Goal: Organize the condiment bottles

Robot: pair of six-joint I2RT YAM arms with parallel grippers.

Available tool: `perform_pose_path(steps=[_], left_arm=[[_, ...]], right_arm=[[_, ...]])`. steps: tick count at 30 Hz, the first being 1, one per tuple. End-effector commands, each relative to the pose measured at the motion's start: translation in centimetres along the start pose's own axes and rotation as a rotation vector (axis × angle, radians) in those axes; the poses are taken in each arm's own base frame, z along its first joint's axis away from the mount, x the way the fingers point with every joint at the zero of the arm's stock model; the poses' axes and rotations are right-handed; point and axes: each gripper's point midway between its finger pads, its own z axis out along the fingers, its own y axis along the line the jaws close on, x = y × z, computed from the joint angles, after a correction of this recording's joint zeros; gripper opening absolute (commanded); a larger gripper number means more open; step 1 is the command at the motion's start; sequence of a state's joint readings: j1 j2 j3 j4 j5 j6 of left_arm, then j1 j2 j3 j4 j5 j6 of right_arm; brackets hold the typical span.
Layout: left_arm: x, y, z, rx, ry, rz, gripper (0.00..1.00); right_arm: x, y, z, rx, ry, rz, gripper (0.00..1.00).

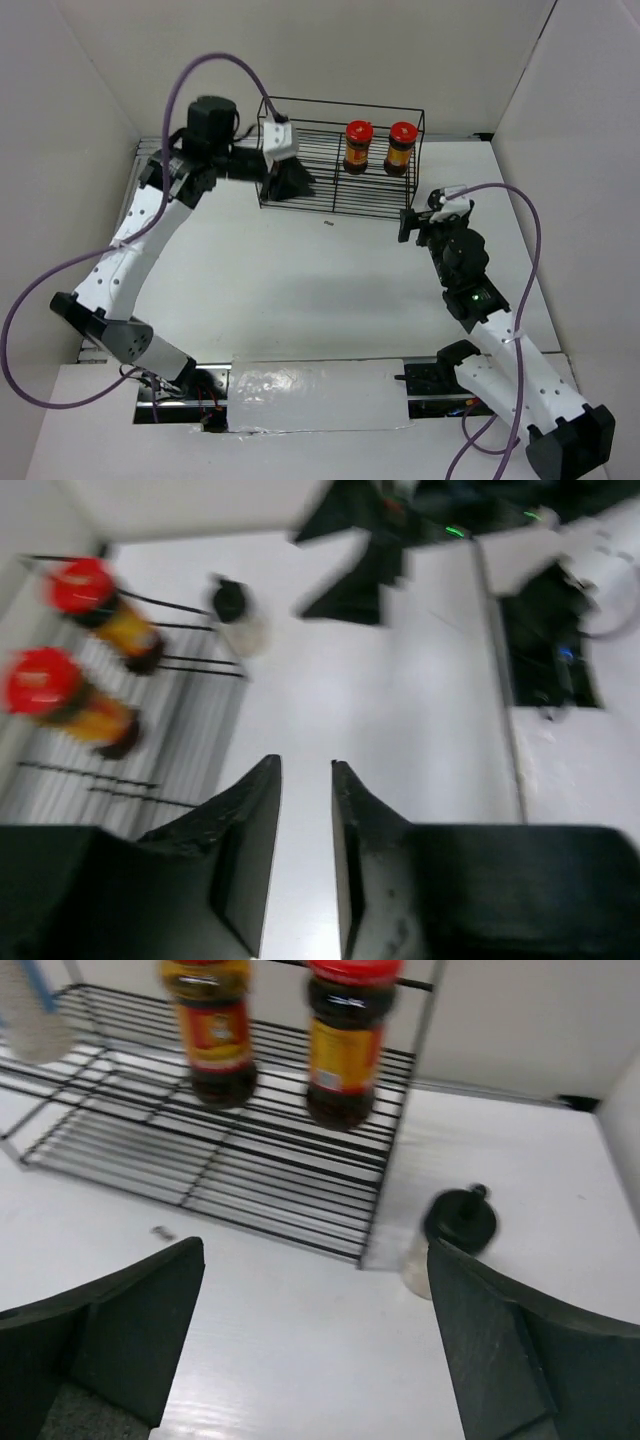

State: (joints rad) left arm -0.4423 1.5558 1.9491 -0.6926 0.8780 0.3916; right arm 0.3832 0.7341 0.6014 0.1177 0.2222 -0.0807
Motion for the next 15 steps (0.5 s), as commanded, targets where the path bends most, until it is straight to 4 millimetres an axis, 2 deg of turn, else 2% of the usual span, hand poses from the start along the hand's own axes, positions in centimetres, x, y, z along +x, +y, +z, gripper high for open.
perform_pose_path(steps=[1,2,3,4,5,6,7,11,12,13,15], left_arm=[[5.4,-7.7,1.5,0.282,0.061,-0.084,0.4],[8.7,-8.7,2.1,0.286,0.132,-0.124,0.42],[9.4,-9.5,1.9,0.276,0.15,-0.116,0.44],[11.7,-10.9,2.4,0.296,0.191,-0.151,0.46],[12.7,-11.2,2.5,0.281,0.22,-0.16,0.47],[12.8,-11.7,2.3,0.271,0.219,-0.16,0.47],[13.8,-12.3,2.4,0.281,0.234,-0.19,0.48],[14.4,-14.0,1.8,0.301,0.245,-0.259,0.5],[14.2,-14.2,1.6,0.298,0.243,-0.256,0.5],[14.3,-14.4,1.4,0.299,0.25,-0.257,0.5],[14.3,-14.3,1.1,0.284,0.256,-0.239,0.51]], right_arm=[[2.4,-3.6,-1.2,0.186,0.026,0.062,1.0],[2.6,-4.6,-1.7,0.234,0.016,0.063,1.0],[3.1,-5.6,-2.1,0.274,0.014,0.056,1.0],[4.5,-5.9,-2.3,0.291,0.019,0.042,1.0],[4.5,-6.7,-2.8,0.322,-0.008,0.039,1.0],[5.7,-7.3,-3.1,0.346,-0.021,0.031,1.0],[5.9,-7.6,-3.3,0.346,-0.037,-0.005,1.0],[7.4,-8.9,-3.5,0.346,-0.106,-0.072,1.0],[8.4,-8.9,-2.9,0.32,-0.075,-0.077,1.0],[9.2,-10.4,-2.7,0.346,-0.047,-0.075,1.0],[10.2,-10.6,-1.4,0.251,-0.016,-0.05,1.0]])
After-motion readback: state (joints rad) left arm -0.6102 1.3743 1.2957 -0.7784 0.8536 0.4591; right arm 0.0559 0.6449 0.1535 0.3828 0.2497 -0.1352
